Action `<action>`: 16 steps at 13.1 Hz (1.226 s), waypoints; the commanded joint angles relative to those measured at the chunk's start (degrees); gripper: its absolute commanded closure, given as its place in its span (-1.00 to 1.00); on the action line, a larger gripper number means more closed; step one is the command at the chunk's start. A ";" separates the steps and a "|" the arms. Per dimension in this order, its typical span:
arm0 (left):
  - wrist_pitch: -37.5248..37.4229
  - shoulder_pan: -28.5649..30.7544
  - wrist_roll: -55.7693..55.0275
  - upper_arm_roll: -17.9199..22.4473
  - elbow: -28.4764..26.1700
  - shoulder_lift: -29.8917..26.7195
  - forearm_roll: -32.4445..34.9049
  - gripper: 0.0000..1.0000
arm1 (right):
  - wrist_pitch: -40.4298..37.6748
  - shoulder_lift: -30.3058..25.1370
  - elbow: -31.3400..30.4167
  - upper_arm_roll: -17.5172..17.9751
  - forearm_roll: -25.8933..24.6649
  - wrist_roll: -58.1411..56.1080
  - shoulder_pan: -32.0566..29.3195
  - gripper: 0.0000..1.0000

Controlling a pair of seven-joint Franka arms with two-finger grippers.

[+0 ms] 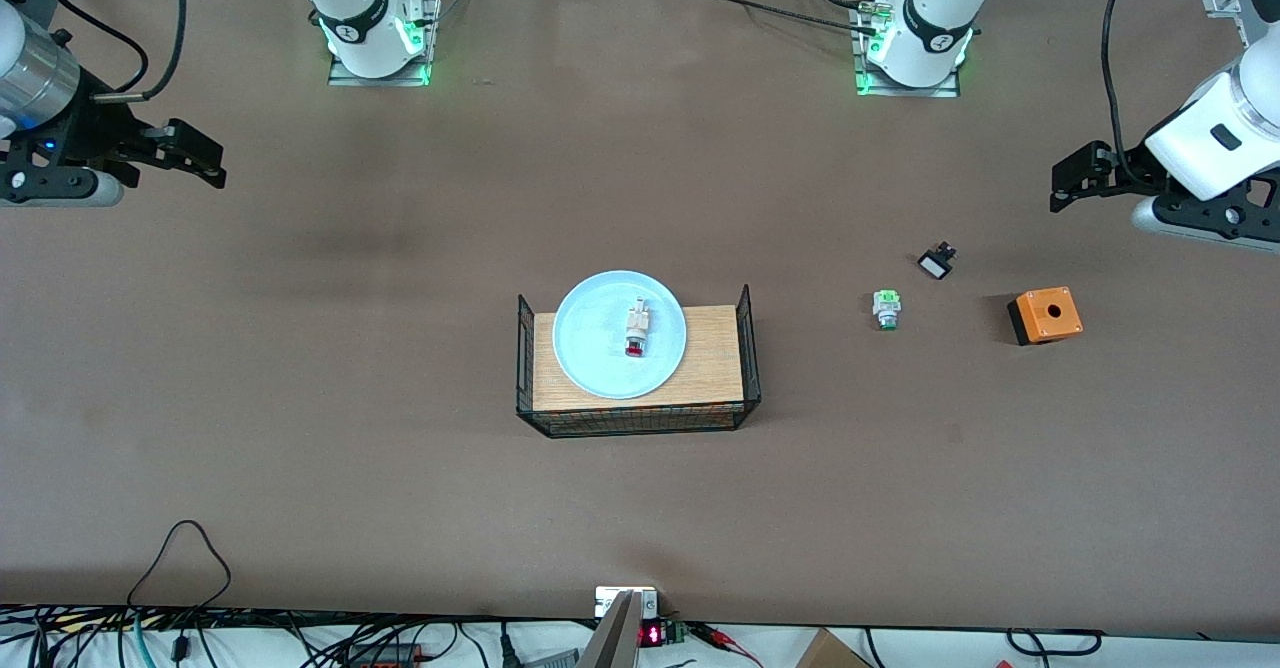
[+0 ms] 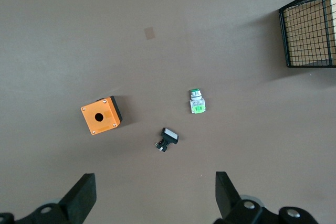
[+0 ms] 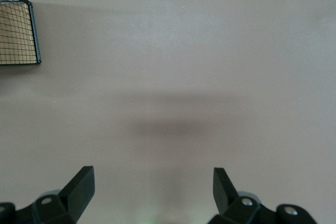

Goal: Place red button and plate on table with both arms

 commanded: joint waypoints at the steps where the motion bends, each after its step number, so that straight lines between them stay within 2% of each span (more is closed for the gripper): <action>1: -1.61 -0.06 -0.83 -0.12 2.00 0.88 0.98 -1.00 | -1.27 0.02 0.78 -0.15 0.65 -0.75 0.17 -1.00; 4: -1.70 -0.14 -0.83 -0.12 2.00 0.88 0.89 -1.00 | -1.19 0.02 0.69 -0.06 1.00 -0.66 0.96 -1.00; 9: -2.40 -0.14 -0.83 -0.12 2.00 0.88 0.89 -1.00 | -0.39 0.81 0.08 -0.06 1.09 -1.27 5.79 -1.00; 16: -2.58 -0.14 -0.83 -0.21 2.09 0.88 0.89 -1.00 | -0.39 1.43 -0.71 -0.06 2.40 -6.46 7.12 -1.00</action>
